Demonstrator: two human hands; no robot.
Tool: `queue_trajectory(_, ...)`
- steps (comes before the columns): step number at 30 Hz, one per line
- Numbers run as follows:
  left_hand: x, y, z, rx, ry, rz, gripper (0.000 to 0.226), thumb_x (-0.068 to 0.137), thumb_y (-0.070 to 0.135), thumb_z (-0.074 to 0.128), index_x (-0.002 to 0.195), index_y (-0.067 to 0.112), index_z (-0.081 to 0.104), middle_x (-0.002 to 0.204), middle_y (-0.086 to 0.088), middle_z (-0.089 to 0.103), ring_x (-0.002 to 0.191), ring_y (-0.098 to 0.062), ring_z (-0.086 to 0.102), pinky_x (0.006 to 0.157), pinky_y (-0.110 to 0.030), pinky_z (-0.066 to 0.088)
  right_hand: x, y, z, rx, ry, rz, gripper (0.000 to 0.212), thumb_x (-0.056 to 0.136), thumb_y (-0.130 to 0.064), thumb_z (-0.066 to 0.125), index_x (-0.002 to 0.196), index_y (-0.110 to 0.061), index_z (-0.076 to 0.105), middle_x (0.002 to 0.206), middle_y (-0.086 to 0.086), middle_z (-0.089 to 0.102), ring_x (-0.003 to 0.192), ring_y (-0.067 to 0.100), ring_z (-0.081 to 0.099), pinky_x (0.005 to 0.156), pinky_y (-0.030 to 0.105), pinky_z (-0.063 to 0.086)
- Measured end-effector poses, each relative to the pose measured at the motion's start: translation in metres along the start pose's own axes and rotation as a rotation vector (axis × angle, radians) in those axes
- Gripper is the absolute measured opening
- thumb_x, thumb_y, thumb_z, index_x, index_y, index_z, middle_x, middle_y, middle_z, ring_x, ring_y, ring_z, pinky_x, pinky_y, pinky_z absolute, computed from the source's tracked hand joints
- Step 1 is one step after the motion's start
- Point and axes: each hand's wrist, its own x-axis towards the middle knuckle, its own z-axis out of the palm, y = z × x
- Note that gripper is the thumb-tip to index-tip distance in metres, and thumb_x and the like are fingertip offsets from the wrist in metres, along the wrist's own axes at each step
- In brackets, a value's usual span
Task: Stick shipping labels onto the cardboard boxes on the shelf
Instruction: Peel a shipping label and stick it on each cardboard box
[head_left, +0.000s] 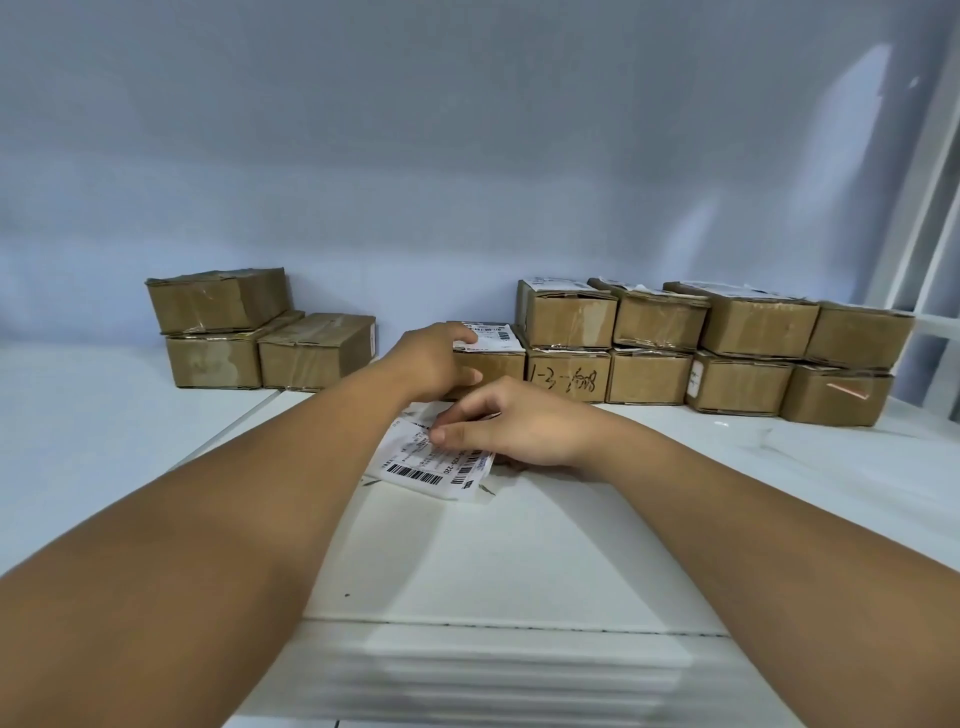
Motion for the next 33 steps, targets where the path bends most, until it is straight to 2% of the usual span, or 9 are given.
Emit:
queue_trajectory(6, 0.001, 0.001, 0.002, 0.17, 0.005, 0.113, 0.047, 0.093, 0.015, 0.055, 0.138, 0.024, 0.045, 0.14, -0.011, 0.048, 0.126, -0.025, 0.045, 0.097, -0.024, 0.034, -0.001, -0.001, -0.002, -0.001, -0.023, -0.006, 0.028, 0.084, -0.047, 0.066, 0.1, -0.025, 0.074, 0.098, 0.001, 0.072, 0.079, 0.009, 0.061, 0.071, 0.027, 0.044)
queue_trajectory(13, 0.001, 0.002, 0.004, 0.225, -0.099, 0.099, 0.069, 0.091, 0.02, 0.056, 0.149, 0.025, 0.019, 0.134, -0.018, 0.047, 0.117, -0.03, 0.049, 0.083, -0.024, 0.035, 0.002, 0.002, -0.002, 0.031, -0.014, -0.004, 0.027, 0.083, -0.045, 0.068, 0.099, -0.023, 0.074, 0.101, 0.005, 0.072, 0.1, 0.026, 0.065, 0.083, 0.037, 0.05)
queue_trajectory(15, 0.001, 0.006, -0.002, 0.21, -0.023, 0.119, 0.067, 0.091, 0.026, 0.056, 0.148, 0.022, 0.02, 0.137, -0.019, 0.04, 0.122, -0.031, 0.046, 0.087, -0.025, 0.033, 0.001, 0.002, -0.003, 0.031, 0.0, -0.01, 0.023, 0.084, -0.042, 0.068, 0.099, -0.026, 0.075, 0.098, -0.004, 0.073, 0.094, 0.016, 0.067, 0.079, 0.028, 0.049)
queue_trajectory(17, 0.002, 0.006, -0.011, 0.245, 0.13, 0.152, 0.052, 0.095, 0.03, 0.051, 0.142, 0.016, 0.035, 0.135, -0.019, 0.042, 0.122, -0.033, 0.045, 0.094, -0.03, 0.035, -0.001, 0.002, -0.005, 0.068, 0.019, -0.012, 0.022, 0.085, -0.039, 0.068, 0.099, -0.023, 0.075, 0.093, -0.008, 0.073, 0.079, 0.006, 0.065, 0.07, 0.021, 0.048)
queue_trajectory(19, 0.002, -0.001, -0.021, 0.4, 0.31, 0.142, 0.036, 0.097, 0.027, 0.043, 0.127, 0.008, 0.051, 0.124, -0.021, 0.049, 0.115, -0.037, 0.049, 0.092, -0.04, 0.042, -0.003, 0.003, -0.006, 0.108, 0.035, -0.011, 0.023, 0.085, -0.038, 0.068, 0.097, -0.02, 0.075, 0.087, -0.009, 0.073, 0.069, 0.0, 0.061, 0.065, 0.018, 0.046)
queue_trajectory(22, -0.001, -0.022, -0.032, 0.637, 0.385, -0.075, 0.03, 0.093, 0.015, 0.041, 0.118, 0.005, 0.054, 0.116, -0.02, 0.051, 0.111, -0.039, 0.048, 0.083, -0.041, 0.043, -0.004, 0.003, -0.007, 0.096, 0.05, -0.007, 0.022, 0.084, -0.038, 0.069, 0.097, -0.022, 0.075, 0.093, -0.01, 0.074, 0.083, 0.001, 0.065, 0.075, 0.016, 0.048)
queue_trajectory(27, 0.002, -0.057, -0.034, 0.588, 0.244, -0.543, 0.055, 0.088, 0.047, 0.047, 0.134, 0.018, 0.046, 0.136, -0.01, 0.044, 0.125, -0.036, 0.039, 0.097, -0.042, 0.036, -0.005, 0.003, -0.009, 0.087, 0.033, 0.017, 0.023, 0.084, -0.04, 0.069, 0.099, -0.024, 0.075, 0.098, -0.014, 0.073, 0.095, -0.001, 0.064, 0.085, 0.015, 0.045)
queue_trajectory(30, 0.005, -0.064, -0.032, 0.568, 0.242, -0.574, 0.074, 0.086, 0.06, 0.044, 0.141, 0.012, 0.035, 0.141, -0.013, 0.037, 0.129, -0.04, 0.032, 0.104, -0.046, 0.03, -0.004, 0.004, -0.009, 0.072, 0.031, 0.018, 0.023, 0.083, -0.042, 0.07, 0.098, -0.026, 0.075, 0.098, -0.017, 0.072, 0.096, -0.004, 0.063, 0.09, 0.015, 0.044)
queue_trajectory(33, 0.004, -0.062, -0.031, 0.577, 0.214, -0.568, 0.079, 0.086, 0.066, 0.041, 0.141, 0.01, 0.035, 0.138, -0.013, 0.03, 0.129, -0.046, 0.028, 0.107, -0.048, 0.028, -0.005, 0.003, -0.009, 0.082, 0.02, 0.018, 0.023, 0.083, -0.041, 0.069, 0.1, -0.025, 0.075, 0.1, -0.016, 0.072, 0.098, -0.003, 0.062, 0.093, 0.016, 0.043)
